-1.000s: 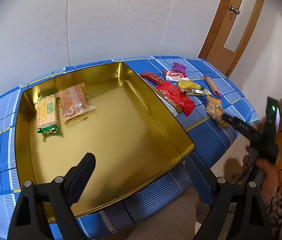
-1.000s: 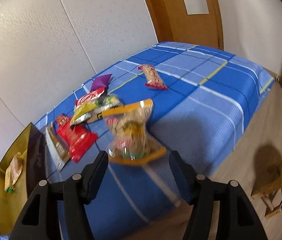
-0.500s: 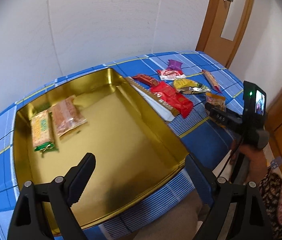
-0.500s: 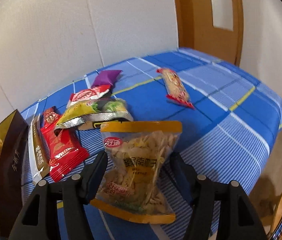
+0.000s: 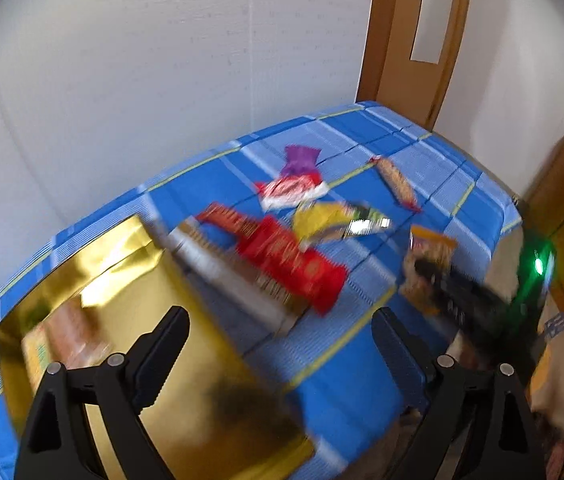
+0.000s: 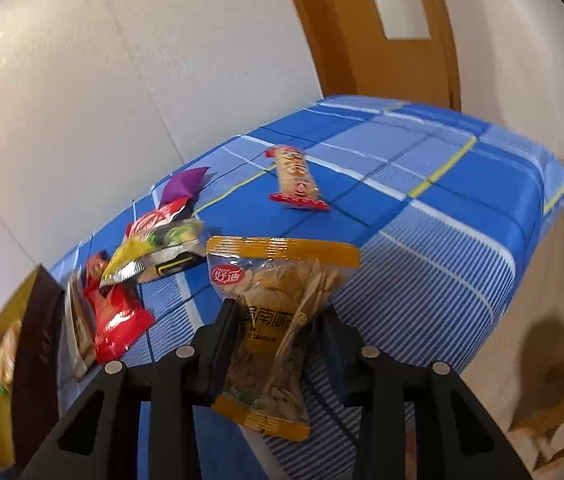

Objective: Organize snacks
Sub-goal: 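Grasp the yellow-and-black pack with the left tool while the right tool holds the nut bag, then carry the yellow-and-black pack into the tray and open the left tool, then lower the nut bag into the tray beside the yellow-and-black pack and open the right tool, then move left tool to small red candy bar while right tool nears red cake pack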

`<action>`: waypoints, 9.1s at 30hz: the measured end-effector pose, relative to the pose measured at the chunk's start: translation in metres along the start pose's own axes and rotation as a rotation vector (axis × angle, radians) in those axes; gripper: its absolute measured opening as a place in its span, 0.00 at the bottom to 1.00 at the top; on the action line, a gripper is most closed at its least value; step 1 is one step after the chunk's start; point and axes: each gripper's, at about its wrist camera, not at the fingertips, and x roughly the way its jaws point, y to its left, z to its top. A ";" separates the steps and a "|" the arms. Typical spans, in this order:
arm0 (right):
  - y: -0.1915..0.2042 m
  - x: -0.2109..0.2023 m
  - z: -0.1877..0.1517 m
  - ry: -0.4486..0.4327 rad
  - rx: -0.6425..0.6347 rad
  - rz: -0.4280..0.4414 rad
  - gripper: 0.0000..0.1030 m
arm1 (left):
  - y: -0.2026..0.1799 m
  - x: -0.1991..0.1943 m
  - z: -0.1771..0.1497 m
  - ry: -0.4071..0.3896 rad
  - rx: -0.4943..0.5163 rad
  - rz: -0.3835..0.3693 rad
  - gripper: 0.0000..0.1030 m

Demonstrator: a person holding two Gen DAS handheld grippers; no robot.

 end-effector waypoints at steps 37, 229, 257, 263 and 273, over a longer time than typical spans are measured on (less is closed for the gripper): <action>-0.040 -0.012 0.005 -0.023 0.089 0.056 0.39 | -0.084 0.124 0.073 0.070 0.161 -0.039 0.95; 0.126 -0.015 -0.007 0.053 -0.363 0.287 0.48 | 0.057 -0.048 -0.103 -0.137 -0.247 0.010 0.95; 0.081 0.044 0.007 0.152 -0.340 0.100 0.41 | 0.023 -0.030 -0.072 -0.115 -0.222 -0.014 0.95; 0.050 0.041 0.019 0.137 -0.246 0.042 0.41 | 0.005 -0.025 -0.059 -0.107 -0.197 -0.011 0.95; 0.019 0.032 0.026 0.120 -0.167 -0.031 0.41 | -0.015 0.007 -0.008 -0.070 -0.130 0.012 0.95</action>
